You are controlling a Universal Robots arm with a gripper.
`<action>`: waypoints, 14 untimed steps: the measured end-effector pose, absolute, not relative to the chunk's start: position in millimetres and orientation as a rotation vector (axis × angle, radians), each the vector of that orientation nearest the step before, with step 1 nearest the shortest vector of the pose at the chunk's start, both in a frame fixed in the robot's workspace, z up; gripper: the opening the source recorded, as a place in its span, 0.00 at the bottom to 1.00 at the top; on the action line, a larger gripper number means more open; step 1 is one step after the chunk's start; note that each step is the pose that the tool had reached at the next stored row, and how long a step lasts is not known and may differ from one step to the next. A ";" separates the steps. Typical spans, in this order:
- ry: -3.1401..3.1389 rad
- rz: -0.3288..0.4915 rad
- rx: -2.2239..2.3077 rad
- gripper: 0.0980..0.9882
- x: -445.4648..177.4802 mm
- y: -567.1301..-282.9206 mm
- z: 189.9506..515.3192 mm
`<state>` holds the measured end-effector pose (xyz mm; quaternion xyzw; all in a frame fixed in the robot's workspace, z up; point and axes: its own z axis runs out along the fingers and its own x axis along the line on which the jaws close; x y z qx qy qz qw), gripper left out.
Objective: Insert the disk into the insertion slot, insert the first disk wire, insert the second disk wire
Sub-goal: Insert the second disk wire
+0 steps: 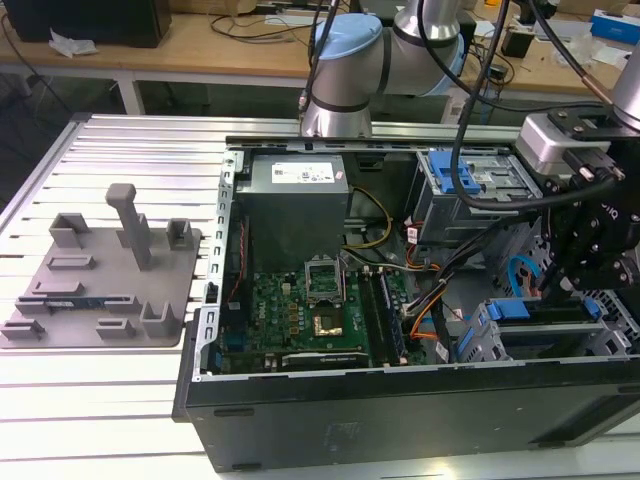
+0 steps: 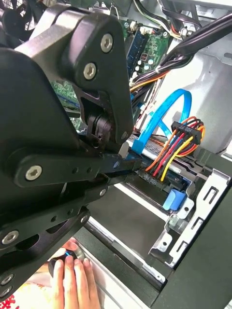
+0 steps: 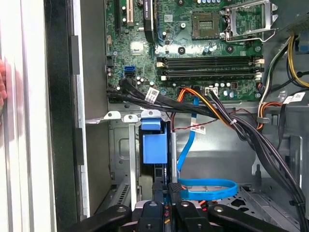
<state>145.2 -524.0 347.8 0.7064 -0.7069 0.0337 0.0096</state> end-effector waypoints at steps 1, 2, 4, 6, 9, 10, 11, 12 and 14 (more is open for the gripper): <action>-2.207 0.105 2.205 0.07 145.2 -524.0 347.4; -2.207 0.104 2.205 0.07 145.3 -524.0 347.0; -2.206 0.103 2.205 0.07 145.8 -524.0 346.7; -2.206 0.101 2.204 0.07 146.6 -524.0 345.9; -2.205 0.101 2.204 0.07 146.7 -524.0 344.6; -2.205 0.101 2.204 0.07 146.7 -524.0 344.1; -2.205 0.100 2.203 0.07 146.7 -524.0 343.3; -2.204 0.099 2.203 0.07 146.7 -524.0 342.5; -2.201 0.095 2.200 0.07 146.7 -524.1 339.3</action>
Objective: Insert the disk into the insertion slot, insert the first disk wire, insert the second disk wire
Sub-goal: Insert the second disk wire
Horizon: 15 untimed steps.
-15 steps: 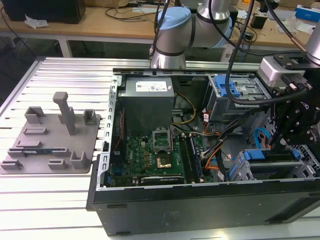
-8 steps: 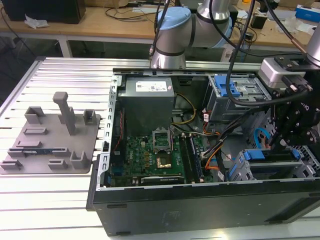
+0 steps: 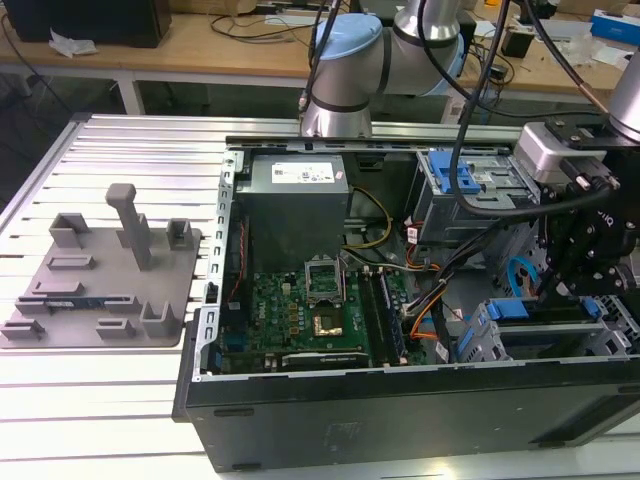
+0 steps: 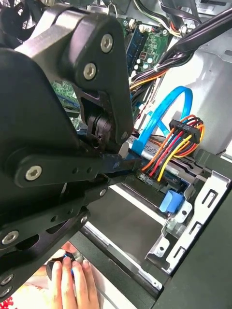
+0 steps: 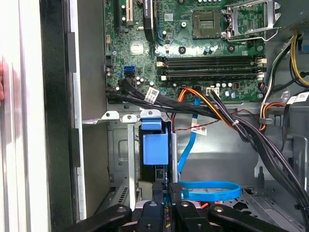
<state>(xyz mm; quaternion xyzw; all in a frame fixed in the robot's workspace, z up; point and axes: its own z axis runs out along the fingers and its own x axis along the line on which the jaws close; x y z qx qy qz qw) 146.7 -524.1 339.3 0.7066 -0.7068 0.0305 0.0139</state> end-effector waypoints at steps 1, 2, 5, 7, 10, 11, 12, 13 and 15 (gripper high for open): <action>-2.201 0.093 2.200 0.07 146.6 -524.0 338.2; -2.201 0.093 2.200 0.15 146.7 -524.1 338.0; -2.201 0.094 2.200 0.22 146.7 -522.1 348.1; -2.201 0.095 2.200 0.22 146.7 -518.3 359.7; -2.196 0.106 2.196 0.06 146.7 -506.6 383.7; -2.196 0.106 2.195 0.06 146.7 -506.2 383.9; -2.196 0.107 2.195 0.01 146.7 -506.1 384.0; -2.196 0.107 2.195 0.01 146.7 -505.9 384.1; -2.196 0.107 2.195 0.01 146.7 -505.7 384.0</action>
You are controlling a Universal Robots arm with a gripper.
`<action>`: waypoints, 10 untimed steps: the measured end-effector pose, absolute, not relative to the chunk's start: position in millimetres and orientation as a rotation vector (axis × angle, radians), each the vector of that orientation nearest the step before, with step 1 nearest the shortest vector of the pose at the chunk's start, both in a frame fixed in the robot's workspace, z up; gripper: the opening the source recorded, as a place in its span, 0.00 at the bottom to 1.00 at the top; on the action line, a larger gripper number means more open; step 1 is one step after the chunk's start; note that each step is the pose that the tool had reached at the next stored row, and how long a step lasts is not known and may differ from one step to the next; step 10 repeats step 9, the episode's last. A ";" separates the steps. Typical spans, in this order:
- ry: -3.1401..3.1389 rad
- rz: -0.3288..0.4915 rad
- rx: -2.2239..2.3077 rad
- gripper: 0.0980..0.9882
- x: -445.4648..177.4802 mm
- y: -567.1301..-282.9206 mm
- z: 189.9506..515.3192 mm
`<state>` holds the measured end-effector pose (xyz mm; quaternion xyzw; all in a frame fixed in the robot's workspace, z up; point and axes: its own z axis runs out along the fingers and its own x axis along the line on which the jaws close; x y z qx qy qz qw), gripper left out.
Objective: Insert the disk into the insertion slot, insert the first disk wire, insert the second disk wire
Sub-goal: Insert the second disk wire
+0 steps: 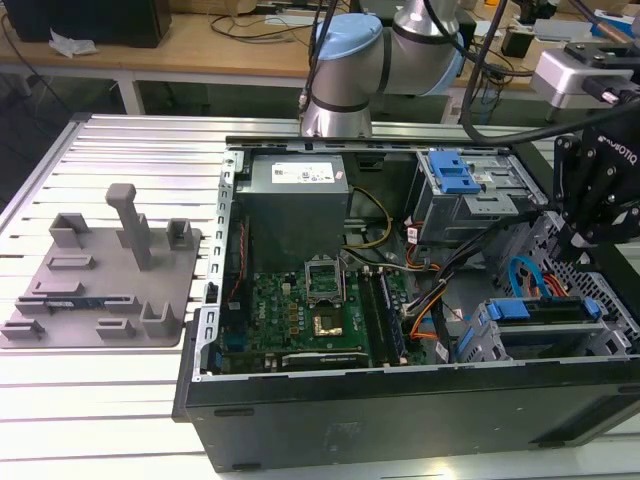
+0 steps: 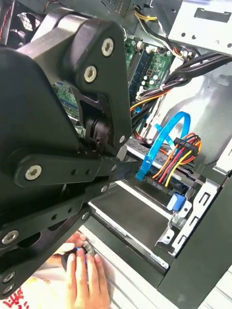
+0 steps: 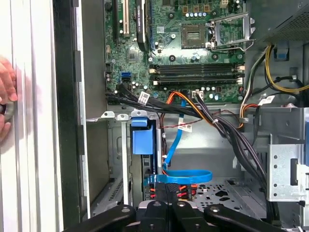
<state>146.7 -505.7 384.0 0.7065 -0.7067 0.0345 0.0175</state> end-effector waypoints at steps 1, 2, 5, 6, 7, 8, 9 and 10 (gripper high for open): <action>-2.196 0.107 2.195 0.01 146.7 -505.6 384.0; -2.196 0.107 2.195 0.01 146.7 -505.4 384.1; -2.196 0.107 2.195 0.01 146.7 -505.1 384.1; -2.196 0.107 2.195 0.01 146.7 -505.0 384.0; -2.196 0.107 2.195 0.01 146.7 -504.9 384.0; -2.196 0.107 2.195 0.01 146.7 -504.7 384.1; -2.196 0.107 2.195 0.01 146.7 -504.7 384.1; -2.196 0.107 2.195 0.01 146.7 -504.7 384.1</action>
